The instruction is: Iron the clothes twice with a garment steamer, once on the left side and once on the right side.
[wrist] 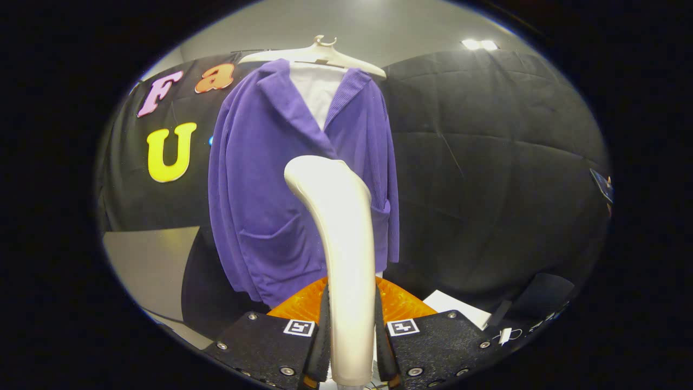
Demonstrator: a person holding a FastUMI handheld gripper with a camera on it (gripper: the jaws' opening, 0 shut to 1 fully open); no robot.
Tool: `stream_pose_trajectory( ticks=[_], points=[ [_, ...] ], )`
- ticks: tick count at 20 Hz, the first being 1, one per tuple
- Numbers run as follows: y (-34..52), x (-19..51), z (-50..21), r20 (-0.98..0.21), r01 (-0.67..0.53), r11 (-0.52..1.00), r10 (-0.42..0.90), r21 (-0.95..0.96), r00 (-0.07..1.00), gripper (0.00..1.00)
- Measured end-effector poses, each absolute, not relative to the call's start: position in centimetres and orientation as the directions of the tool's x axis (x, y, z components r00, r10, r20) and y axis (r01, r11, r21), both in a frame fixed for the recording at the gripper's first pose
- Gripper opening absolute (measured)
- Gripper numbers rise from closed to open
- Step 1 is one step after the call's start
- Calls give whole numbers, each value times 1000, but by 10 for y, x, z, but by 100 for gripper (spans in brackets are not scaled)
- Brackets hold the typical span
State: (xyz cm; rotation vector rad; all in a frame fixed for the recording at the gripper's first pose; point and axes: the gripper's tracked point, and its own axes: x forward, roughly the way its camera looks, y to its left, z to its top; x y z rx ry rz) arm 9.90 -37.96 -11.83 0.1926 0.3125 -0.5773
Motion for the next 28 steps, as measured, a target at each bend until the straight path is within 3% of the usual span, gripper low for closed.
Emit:
stream_pose_trajectory(
  ticks=[8, 19, 28],
  points=[
    [-453, 132, -40, -206, 576, 811, -550, 100, 809, 34],
    [-503, 197, 76, 74, 561, 819, -570, 119, 818, 34],
    [-517, 219, 30, -3, 550, 832, -551, 73, 835, 34]
  ],
)
